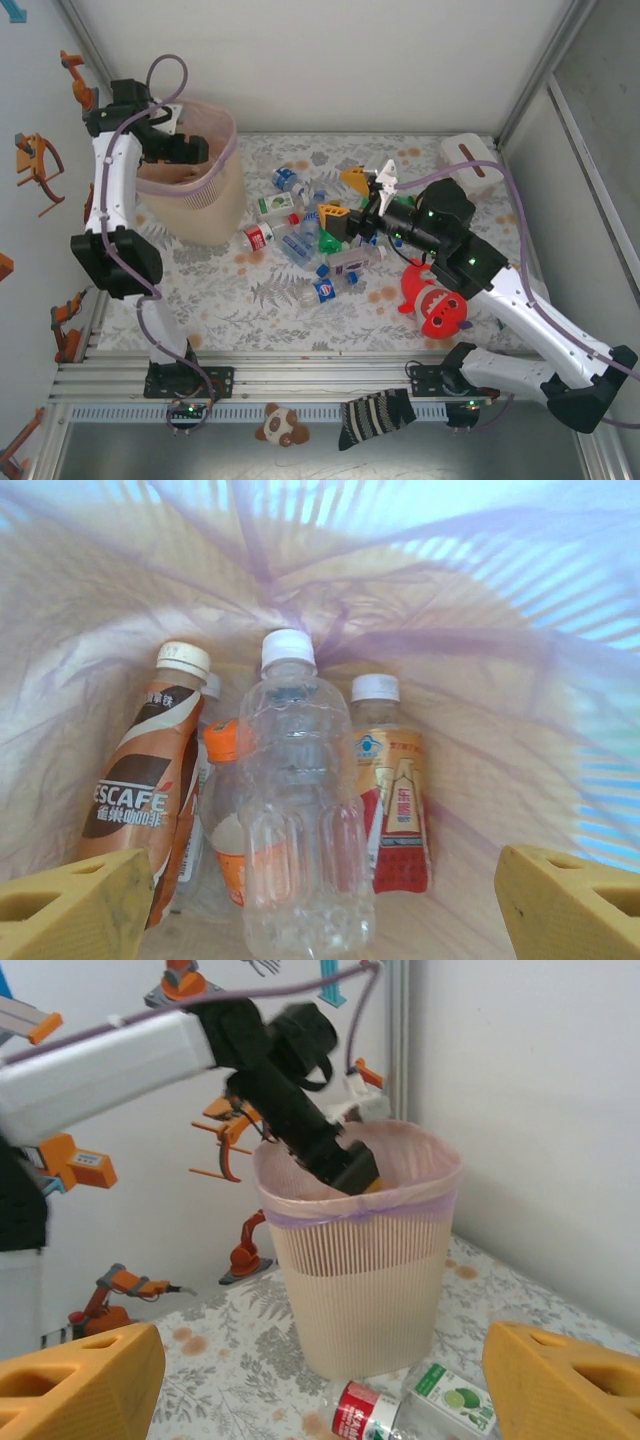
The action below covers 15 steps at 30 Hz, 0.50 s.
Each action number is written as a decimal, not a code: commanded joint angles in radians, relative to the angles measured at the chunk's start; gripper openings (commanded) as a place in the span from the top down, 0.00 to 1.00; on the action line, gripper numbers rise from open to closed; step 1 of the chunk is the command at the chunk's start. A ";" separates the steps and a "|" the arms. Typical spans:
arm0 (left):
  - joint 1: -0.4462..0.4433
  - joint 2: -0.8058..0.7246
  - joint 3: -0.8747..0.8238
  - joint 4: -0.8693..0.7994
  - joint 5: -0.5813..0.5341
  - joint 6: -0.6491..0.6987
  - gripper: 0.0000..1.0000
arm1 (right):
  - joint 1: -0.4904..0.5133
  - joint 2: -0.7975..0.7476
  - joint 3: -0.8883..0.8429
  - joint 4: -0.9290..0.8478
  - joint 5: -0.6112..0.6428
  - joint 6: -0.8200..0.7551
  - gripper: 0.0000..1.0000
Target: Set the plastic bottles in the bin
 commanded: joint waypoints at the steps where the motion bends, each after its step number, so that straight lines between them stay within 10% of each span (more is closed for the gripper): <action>1: 0.012 -0.100 -0.059 0.091 0.067 -0.045 0.12 | 0.003 -0.003 0.021 -0.043 0.074 0.015 0.18; 15: 0.014 -0.438 -0.513 0.558 0.205 -0.139 0.10 | -0.021 0.057 0.069 -0.364 0.466 0.202 0.21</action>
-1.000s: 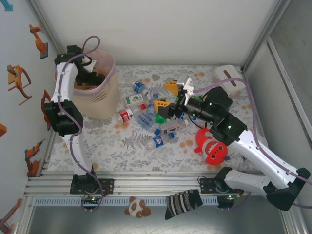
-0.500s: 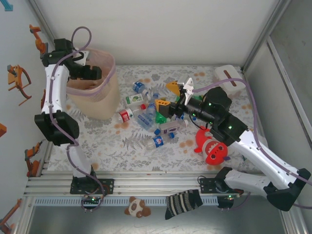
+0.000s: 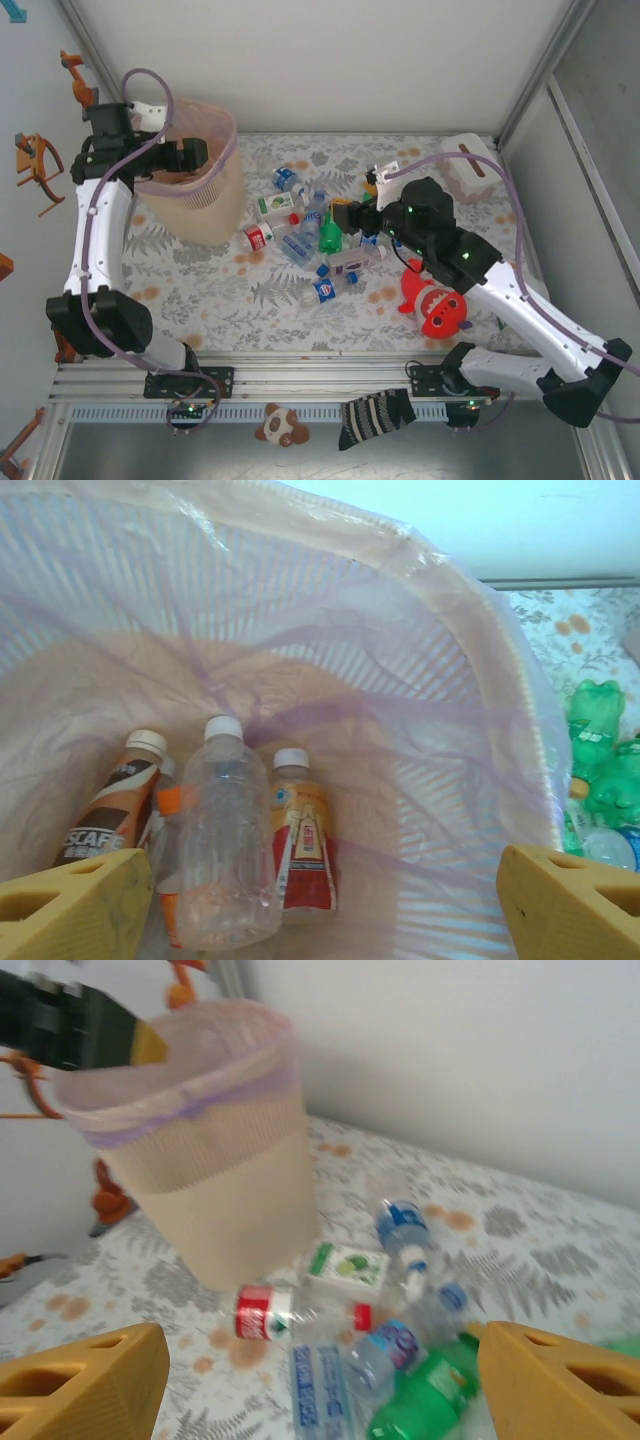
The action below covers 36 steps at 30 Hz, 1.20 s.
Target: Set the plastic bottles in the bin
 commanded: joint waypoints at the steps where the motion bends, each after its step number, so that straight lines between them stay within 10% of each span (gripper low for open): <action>1: 0.004 -0.070 -0.058 0.169 0.071 -0.036 0.10 | -0.028 0.019 0.044 -0.141 0.150 0.109 0.21; 9: 0.004 -0.150 -0.165 0.274 0.107 -0.040 0.10 | -0.082 0.075 0.010 -0.228 0.061 0.157 0.27; 25: 0.012 -0.181 -0.205 0.289 0.103 -0.038 0.10 | -0.011 0.343 -0.004 -0.458 -0.253 -0.879 0.27; 36: 0.039 -0.186 -0.217 0.320 0.137 -0.080 0.10 | 0.139 0.573 0.067 -0.455 -0.197 -1.114 0.26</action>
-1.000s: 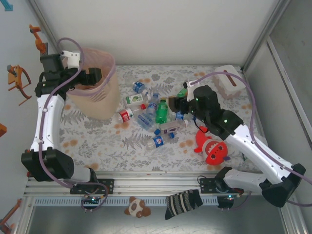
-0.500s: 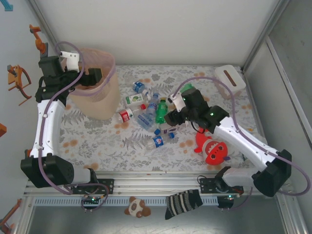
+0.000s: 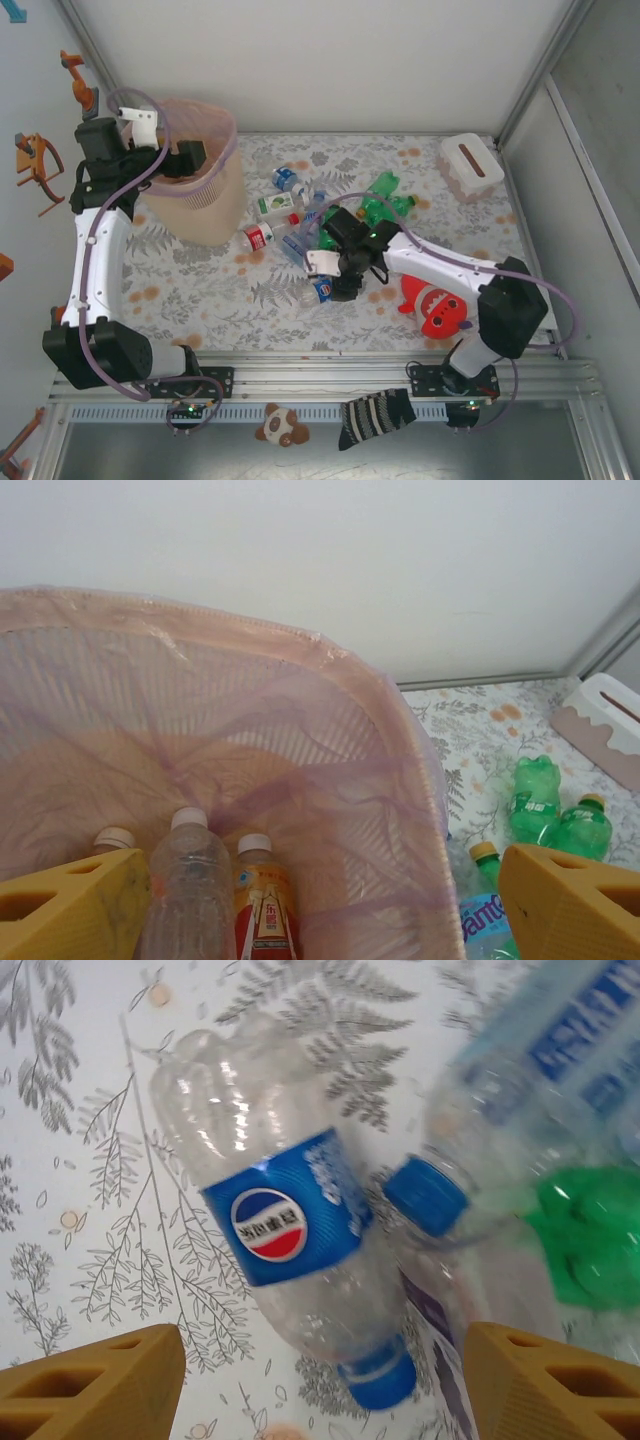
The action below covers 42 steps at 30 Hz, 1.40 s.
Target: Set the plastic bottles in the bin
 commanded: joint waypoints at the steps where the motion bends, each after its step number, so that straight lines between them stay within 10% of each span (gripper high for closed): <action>1: 0.011 -0.025 -0.008 0.035 0.042 -0.028 0.10 | 0.031 0.037 0.045 -0.012 0.019 -0.112 0.25; 42: 0.051 -0.006 -0.010 0.062 0.089 -0.083 0.11 | 0.042 0.064 -0.182 0.121 0.154 0.038 0.27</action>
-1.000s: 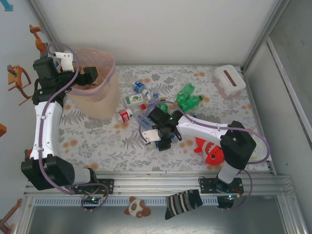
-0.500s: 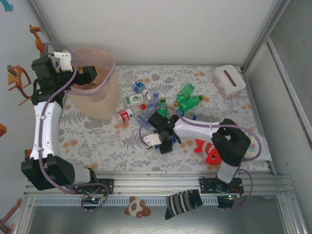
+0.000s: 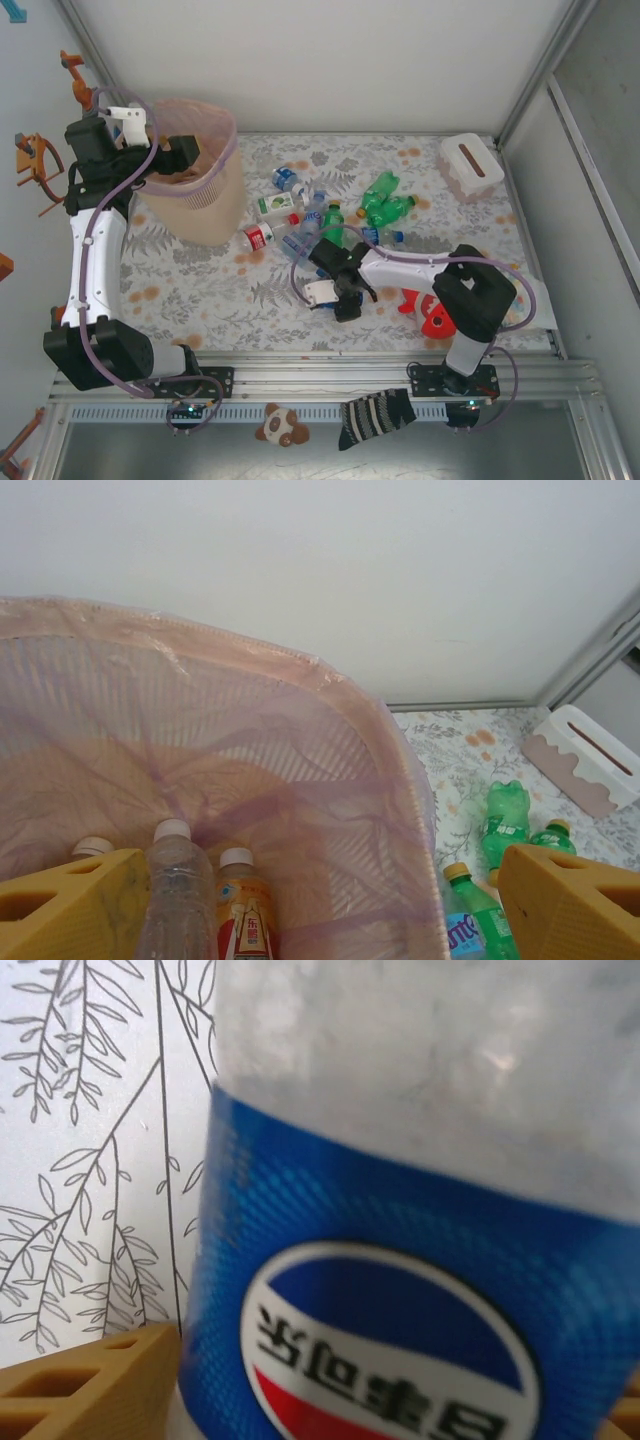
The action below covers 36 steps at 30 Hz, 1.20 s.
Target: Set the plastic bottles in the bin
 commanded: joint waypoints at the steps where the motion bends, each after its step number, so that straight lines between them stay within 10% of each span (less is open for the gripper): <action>1: 0.009 -0.006 -0.005 0.026 0.019 -0.015 0.11 | -0.004 -0.044 -0.023 0.009 0.018 0.076 0.27; 36: 0.010 -0.049 -0.065 0.215 0.190 -0.102 0.11 | -0.051 -0.310 -0.022 0.102 -0.156 0.429 0.44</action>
